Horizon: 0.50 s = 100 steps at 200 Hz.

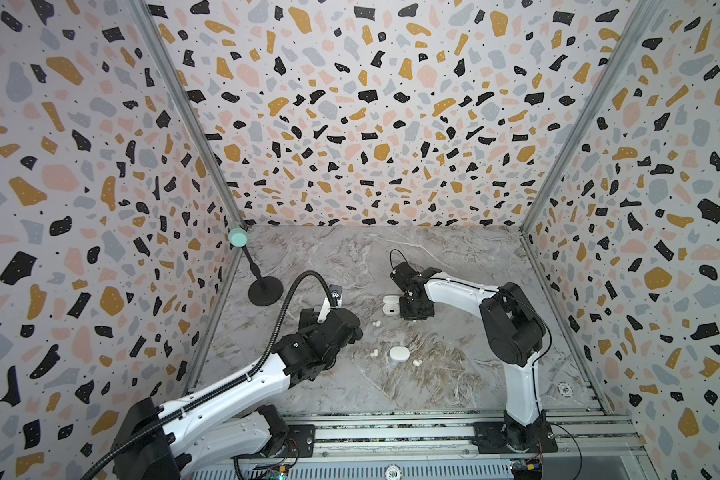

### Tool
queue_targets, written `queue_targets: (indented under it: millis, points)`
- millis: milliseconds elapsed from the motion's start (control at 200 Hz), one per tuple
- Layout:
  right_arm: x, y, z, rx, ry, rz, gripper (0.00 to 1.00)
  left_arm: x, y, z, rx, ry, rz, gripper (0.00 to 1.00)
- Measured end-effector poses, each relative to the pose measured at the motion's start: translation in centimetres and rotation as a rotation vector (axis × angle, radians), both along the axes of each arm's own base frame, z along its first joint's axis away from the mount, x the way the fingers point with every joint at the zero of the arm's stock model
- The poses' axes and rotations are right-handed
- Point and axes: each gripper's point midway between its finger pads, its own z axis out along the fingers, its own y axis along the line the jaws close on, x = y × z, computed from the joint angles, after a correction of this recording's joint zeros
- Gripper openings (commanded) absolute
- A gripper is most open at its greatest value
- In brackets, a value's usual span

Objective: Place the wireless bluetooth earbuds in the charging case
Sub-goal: 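Lift the white earbud with the right gripper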

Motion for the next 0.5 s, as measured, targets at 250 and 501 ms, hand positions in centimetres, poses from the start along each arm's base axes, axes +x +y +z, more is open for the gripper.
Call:
queue_targets:
  millis: [250,501]
  points:
    - [0.21,0.05,0.01,0.001,-0.010,0.002,0.20,0.01,-0.01,-0.06,0.003,0.002,-0.001,1.00]
    - [0.03,0.11,0.18,-0.020,-0.044,0.019,0.20,0.01,-0.01,-0.07,0.003,0.002,-0.001,1.00]
